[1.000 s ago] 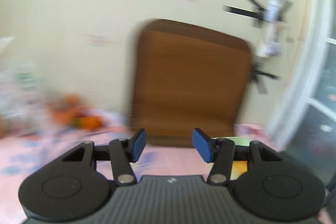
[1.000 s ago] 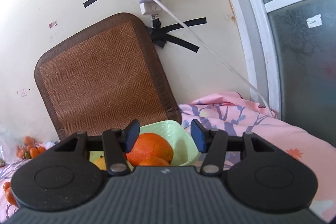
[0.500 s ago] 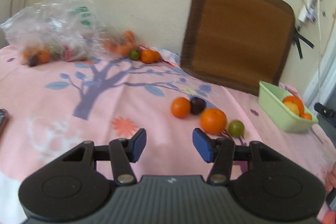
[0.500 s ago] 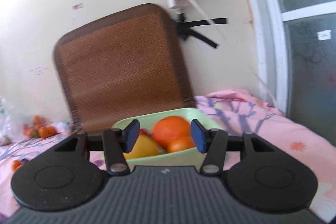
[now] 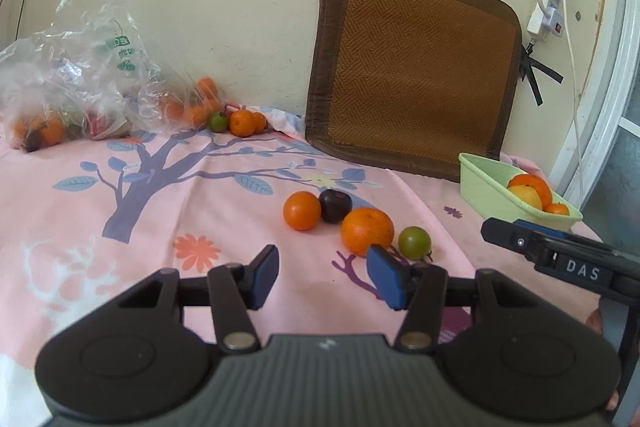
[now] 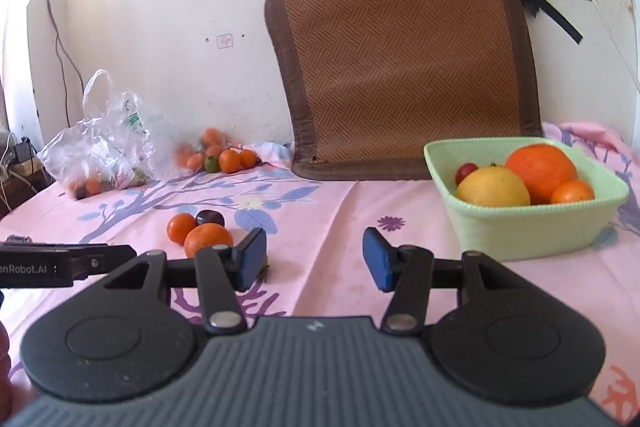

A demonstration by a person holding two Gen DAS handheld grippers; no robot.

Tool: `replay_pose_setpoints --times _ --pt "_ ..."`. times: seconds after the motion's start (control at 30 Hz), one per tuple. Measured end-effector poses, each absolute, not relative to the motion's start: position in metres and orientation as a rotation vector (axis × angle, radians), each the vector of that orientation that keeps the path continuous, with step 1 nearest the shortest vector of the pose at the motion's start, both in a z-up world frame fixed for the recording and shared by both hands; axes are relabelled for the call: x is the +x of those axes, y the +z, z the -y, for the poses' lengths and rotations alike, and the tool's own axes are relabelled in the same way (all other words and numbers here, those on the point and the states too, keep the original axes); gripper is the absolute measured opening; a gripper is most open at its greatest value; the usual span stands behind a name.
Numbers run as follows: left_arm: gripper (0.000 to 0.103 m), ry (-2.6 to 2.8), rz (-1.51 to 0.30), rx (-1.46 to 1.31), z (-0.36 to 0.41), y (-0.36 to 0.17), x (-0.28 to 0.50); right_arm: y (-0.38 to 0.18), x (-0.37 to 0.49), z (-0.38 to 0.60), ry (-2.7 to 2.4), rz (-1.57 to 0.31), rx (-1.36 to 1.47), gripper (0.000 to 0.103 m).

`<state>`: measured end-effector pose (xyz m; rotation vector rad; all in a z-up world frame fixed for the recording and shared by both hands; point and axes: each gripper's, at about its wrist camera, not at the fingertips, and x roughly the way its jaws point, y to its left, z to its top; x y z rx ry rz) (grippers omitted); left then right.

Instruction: Organize fruits

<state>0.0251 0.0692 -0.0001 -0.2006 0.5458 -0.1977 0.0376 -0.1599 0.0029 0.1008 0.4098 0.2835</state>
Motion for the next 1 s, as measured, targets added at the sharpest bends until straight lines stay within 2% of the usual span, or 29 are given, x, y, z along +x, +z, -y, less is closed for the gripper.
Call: replay_pose_setpoints --times 0.17,1.0 --pt "0.053 -0.204 -0.539 -0.22 -0.0721 -0.0002 0.0248 -0.0007 0.0363 0.1668 0.269 -0.444 0.172 0.056" --pt "0.053 -0.205 -0.55 -0.228 -0.0724 -0.0008 0.0263 0.0003 0.0376 0.1649 0.284 -0.457 0.165 0.056"
